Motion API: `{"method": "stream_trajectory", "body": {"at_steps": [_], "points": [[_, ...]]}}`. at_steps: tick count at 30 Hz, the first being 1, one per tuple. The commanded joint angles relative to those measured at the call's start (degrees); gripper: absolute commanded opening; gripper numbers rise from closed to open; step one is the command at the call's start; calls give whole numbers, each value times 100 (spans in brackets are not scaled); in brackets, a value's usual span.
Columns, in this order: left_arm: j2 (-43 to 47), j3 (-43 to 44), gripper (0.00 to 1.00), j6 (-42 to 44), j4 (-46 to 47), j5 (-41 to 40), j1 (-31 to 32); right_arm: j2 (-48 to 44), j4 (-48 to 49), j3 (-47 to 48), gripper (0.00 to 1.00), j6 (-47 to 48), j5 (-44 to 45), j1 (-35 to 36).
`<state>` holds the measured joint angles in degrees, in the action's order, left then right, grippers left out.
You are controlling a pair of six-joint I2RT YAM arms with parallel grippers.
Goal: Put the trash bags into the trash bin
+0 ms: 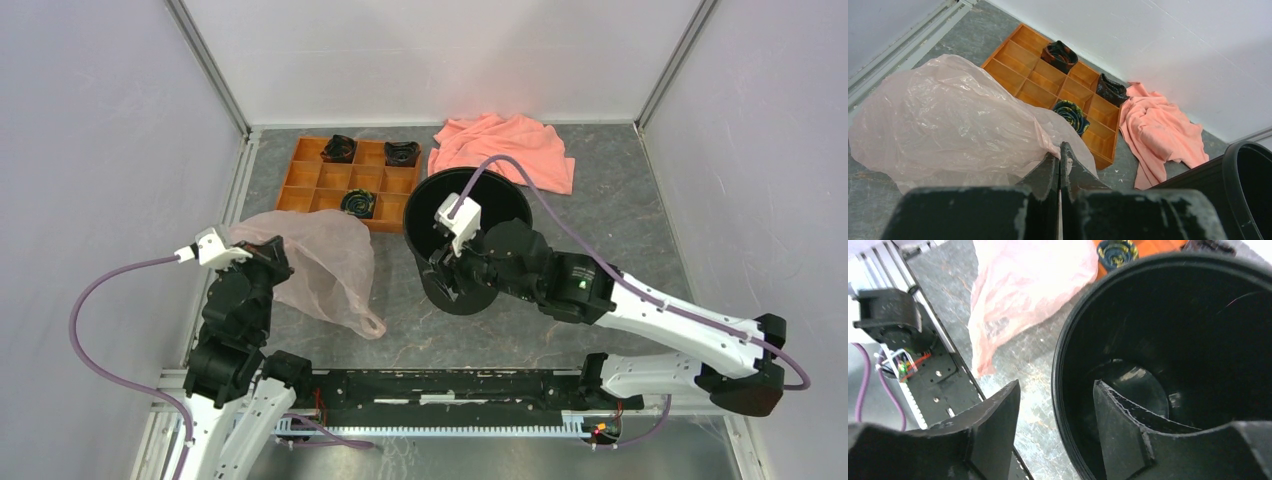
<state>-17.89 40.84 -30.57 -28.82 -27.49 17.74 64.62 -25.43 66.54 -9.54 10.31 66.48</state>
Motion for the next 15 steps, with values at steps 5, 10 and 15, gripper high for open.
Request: {"method": "stream_trajectory", "body": {"at_steps": [5, 10, 15], "points": [[79, 46, 2, 77, 53, -219, -16, 59, 305, 1098, 69, 170, -441, 198], [144, 35, 2, 68, 44, -272, -16, 1023, 963, 1311, 70, 133, -914, 918], [166, 36, 2, 68, 36, -300, -16, 2069, 322, 1752, 71, 377, 546, 1694]]}}
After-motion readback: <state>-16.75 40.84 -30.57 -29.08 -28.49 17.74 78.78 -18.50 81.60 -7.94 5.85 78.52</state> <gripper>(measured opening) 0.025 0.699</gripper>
